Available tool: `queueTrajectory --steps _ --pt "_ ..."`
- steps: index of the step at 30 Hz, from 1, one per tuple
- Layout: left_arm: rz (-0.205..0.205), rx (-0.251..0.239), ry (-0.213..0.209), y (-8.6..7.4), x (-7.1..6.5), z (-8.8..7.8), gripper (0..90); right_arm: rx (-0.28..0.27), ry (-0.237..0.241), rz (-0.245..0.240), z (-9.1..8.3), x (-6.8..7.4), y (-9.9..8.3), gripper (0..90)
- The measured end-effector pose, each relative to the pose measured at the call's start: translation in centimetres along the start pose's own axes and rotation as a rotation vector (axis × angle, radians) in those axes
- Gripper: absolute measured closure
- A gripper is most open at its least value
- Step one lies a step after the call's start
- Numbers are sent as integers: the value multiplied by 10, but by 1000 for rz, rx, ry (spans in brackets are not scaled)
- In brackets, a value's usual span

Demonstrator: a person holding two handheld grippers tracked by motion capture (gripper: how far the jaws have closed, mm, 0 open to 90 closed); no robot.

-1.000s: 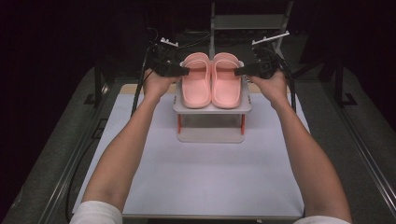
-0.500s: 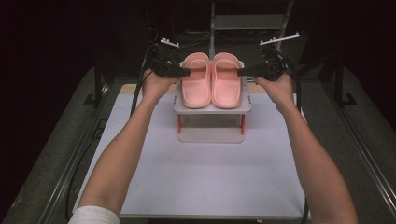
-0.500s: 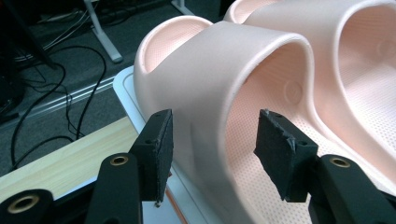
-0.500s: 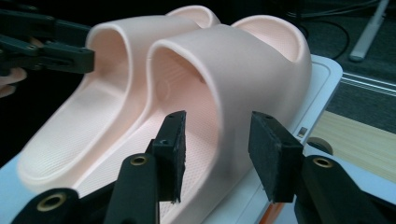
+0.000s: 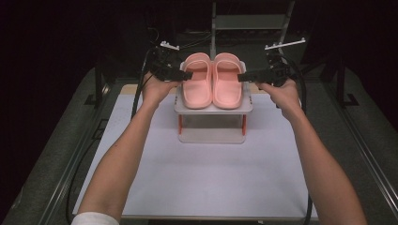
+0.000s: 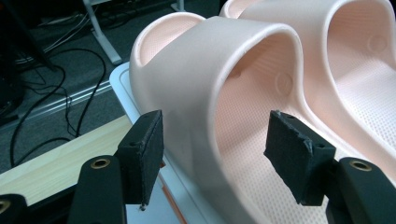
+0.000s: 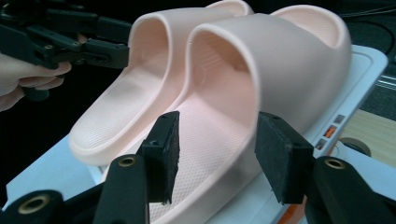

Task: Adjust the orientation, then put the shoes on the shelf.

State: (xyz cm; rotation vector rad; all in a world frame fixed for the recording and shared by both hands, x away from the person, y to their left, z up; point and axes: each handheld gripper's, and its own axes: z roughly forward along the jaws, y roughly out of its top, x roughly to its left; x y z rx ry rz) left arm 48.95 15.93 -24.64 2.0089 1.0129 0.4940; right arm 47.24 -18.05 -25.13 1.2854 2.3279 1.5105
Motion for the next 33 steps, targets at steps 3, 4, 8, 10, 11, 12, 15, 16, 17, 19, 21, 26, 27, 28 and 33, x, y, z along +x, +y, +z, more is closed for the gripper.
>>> queueTrajectory --steps 3,4,8,10,11,12,15,16,17,19,21,26,27,28,33 --pt "-3 0 -1 -2 0 -3 356 1 12 -10 -1 4 -1 493" --pt "-6 -2 0 -4 1 -4 353 1 15 -13 -1 5 -2 492" --pt "-2 3 -7 -6 1 -8 329 2 29 -17 -2 9 -5 482" --pt "0 -16 -9 -7 0 -12 320 2 39 -24 -3 12 -6 477" --pt "-2 -21 -11 -7 0 -13 311 3 46 -25 -3 13 -7 473" --pt "1 -23 -9 -7 0 -14 303 2 50 -28 -4 14 -8 468" --pt "2 -37 -10 -10 -1 -18 285 4 66 -31 -6 16 -10 450" --pt "2 -39 -11 -11 -2 -19 282 2 70 -32 -7 16 -11 446" --pt "4 -41 -12 -13 -2 -20 279 -2 74 -33 -8 17 -12 442" --pt "5 -39 -12 -15 -2 -21 268 -13 85 -34 -11 17 -15 432" --pt "8 -49 -10 -18 -2 -24 264 -18 91 -34 -14 17 -19 427" --pt "-3 -54 -1 -23 1 -30 253 -31 107 -19 -21 15 -29 417" --pt "-4 -50 0 -24 2 -31 252 -35 109 -19 -22 15 -31 417" --pt "-6 -51 4 -25 2 -32 247 -38 111 -17 -24 15 -33 415" --pt "-5 -65 4 -28 0 -38 240 -54 122 -18 -31 15 -42 407"
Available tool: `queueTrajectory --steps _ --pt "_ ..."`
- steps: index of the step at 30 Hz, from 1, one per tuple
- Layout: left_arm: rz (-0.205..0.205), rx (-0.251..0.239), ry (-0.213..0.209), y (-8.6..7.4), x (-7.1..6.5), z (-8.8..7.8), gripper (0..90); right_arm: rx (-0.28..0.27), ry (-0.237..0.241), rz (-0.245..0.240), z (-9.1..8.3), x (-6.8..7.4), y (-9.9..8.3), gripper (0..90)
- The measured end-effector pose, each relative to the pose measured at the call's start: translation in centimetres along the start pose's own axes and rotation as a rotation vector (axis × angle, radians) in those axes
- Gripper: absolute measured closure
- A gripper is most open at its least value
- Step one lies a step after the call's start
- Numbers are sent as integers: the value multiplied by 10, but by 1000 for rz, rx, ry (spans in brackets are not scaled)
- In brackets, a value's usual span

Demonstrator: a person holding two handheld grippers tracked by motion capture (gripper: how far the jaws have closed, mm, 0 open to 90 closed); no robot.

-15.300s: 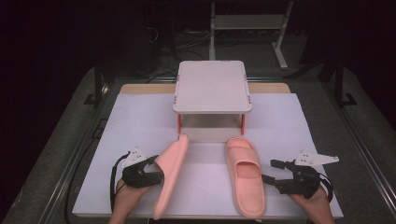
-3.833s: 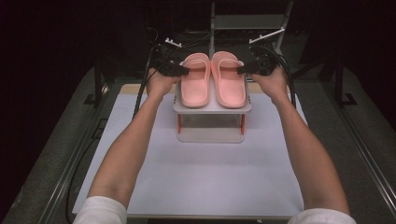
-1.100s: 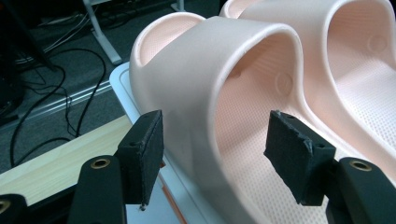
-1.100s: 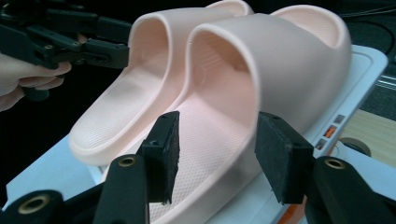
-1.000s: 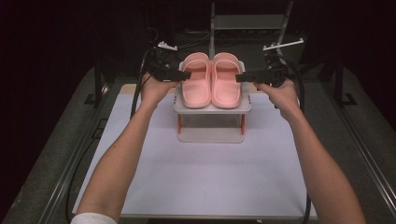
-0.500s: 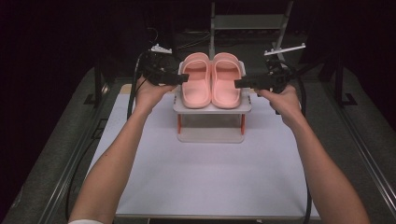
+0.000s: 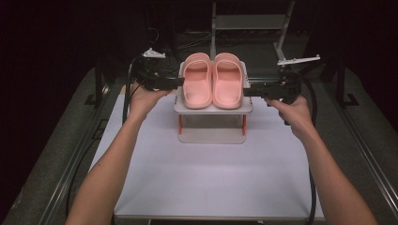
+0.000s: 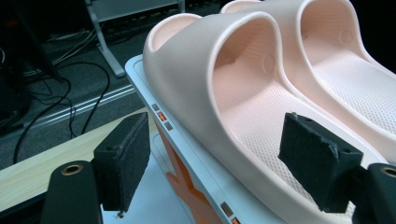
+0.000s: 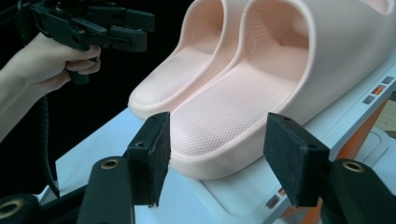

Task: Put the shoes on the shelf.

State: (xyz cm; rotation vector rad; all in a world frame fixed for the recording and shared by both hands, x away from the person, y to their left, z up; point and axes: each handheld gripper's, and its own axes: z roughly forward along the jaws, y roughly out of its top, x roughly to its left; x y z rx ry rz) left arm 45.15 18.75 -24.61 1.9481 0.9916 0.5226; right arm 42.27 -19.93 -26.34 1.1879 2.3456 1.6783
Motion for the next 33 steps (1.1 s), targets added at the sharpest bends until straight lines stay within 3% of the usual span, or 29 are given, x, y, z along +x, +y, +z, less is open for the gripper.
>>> queueTrajectory --steps 19,33 --pt "-4 -13 -8 -23 -3 -14 199 5 28 -8 -16 8 -25 389" --pt "-15 -10 -1 -40 2 -23 184 15 50 -8 -18 12 -39 368"
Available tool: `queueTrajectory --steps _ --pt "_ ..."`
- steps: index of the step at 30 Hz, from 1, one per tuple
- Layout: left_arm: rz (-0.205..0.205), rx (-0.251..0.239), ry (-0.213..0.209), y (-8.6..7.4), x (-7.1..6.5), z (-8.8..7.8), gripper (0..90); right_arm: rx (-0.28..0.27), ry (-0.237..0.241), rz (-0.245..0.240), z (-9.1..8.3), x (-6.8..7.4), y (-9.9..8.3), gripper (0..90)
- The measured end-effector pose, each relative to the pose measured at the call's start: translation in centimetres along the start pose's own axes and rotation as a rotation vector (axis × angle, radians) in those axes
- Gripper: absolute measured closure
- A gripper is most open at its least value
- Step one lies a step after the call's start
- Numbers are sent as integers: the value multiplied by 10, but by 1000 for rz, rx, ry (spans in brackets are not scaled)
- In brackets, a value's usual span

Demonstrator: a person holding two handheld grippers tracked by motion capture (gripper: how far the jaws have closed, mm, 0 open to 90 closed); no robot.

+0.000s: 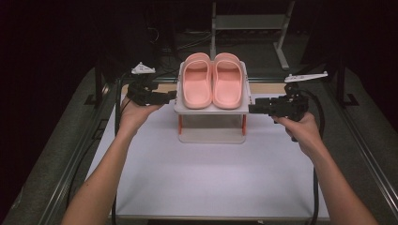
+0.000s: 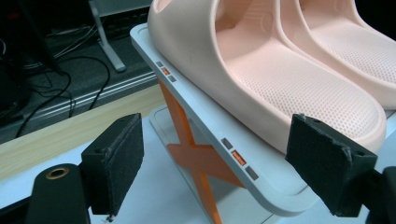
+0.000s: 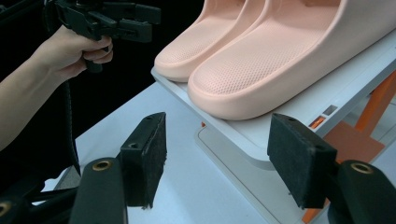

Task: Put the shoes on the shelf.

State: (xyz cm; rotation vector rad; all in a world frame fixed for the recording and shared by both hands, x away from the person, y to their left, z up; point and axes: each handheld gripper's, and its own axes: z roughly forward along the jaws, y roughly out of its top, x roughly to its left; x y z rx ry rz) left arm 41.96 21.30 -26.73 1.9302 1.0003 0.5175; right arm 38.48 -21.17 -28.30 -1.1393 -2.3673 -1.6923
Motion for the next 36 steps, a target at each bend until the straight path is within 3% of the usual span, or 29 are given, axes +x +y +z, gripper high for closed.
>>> queueTrajectory --steps 36 --pt "-11 -16 -13 -39 -1 -16 168 18 40 25 2 -3 -36 346"
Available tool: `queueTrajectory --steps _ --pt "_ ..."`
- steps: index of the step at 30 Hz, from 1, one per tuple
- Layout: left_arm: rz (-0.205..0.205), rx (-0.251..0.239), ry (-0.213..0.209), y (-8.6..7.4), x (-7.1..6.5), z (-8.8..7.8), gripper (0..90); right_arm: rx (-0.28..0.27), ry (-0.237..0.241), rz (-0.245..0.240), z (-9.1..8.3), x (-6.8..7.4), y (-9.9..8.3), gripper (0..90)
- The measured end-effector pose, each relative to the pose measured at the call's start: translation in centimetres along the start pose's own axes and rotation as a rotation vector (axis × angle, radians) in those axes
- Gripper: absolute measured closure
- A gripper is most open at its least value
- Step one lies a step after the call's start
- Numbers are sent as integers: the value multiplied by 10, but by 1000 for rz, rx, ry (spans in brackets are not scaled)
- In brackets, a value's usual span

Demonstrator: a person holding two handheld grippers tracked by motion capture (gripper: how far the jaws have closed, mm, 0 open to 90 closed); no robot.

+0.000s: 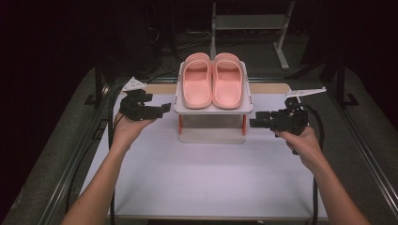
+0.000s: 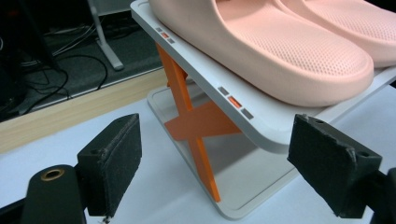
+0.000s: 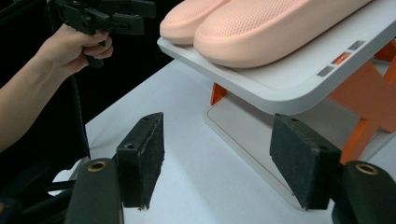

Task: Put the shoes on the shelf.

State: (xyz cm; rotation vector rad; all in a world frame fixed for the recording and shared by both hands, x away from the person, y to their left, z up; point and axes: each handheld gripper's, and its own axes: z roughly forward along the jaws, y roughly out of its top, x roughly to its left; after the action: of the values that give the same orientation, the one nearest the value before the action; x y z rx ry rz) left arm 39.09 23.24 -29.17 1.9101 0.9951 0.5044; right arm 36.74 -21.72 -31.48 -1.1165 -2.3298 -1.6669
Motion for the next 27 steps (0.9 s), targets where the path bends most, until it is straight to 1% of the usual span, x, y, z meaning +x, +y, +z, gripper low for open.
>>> queueTrajectory --steps 11,27 --pt "-5 8 -7 -13 -1 -1 166 5 4 15 1 -3 -10 341" --pt "-8 17 -1 -32 -4 -3 164 16 12 35 4 -7 -29 337"
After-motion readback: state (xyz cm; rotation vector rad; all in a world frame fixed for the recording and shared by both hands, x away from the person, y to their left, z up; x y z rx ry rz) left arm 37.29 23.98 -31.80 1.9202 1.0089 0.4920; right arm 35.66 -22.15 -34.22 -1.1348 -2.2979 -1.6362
